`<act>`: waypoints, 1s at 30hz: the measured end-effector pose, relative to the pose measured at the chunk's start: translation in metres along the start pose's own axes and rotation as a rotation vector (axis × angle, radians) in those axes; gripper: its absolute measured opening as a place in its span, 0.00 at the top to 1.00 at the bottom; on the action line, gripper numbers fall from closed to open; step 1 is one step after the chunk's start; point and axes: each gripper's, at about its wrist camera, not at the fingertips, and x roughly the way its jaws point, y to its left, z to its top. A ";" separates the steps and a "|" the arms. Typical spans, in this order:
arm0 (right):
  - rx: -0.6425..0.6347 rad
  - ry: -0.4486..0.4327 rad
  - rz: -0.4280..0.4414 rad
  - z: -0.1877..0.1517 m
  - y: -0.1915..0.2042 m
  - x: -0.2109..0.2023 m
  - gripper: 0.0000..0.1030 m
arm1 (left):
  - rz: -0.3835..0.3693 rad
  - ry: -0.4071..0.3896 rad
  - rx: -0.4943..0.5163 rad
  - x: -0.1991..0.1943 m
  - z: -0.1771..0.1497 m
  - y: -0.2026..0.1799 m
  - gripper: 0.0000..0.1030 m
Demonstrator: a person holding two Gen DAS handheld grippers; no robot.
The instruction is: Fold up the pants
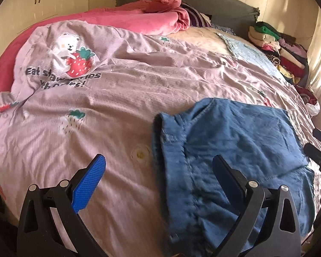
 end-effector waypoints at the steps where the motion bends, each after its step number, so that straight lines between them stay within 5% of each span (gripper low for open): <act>1: -0.007 0.008 -0.008 0.003 -0.002 0.007 0.08 | 0.002 0.002 0.000 0.003 0.004 0.001 0.04; 11: -0.050 0.098 -0.028 0.032 -0.012 0.076 0.08 | -0.067 0.078 0.002 0.063 0.031 0.004 0.04; 16: -0.116 0.102 -0.015 0.043 -0.007 0.096 0.08 | -0.034 0.059 0.070 0.083 0.037 -0.005 0.06; 18: -0.133 0.115 0.006 0.048 -0.004 0.105 0.08 | -0.058 0.045 0.086 0.087 0.039 -0.006 0.20; 19: -0.141 0.119 0.011 0.049 -0.003 0.108 0.08 | -0.086 0.046 0.096 0.090 0.038 -0.007 0.50; 20: -0.155 0.124 0.013 0.050 -0.002 0.113 0.08 | -0.119 0.053 0.100 0.093 0.037 -0.008 0.58; 30: -0.339 0.153 0.011 0.059 0.024 0.142 0.08 | -0.242 -0.047 0.117 0.055 0.036 -0.005 0.69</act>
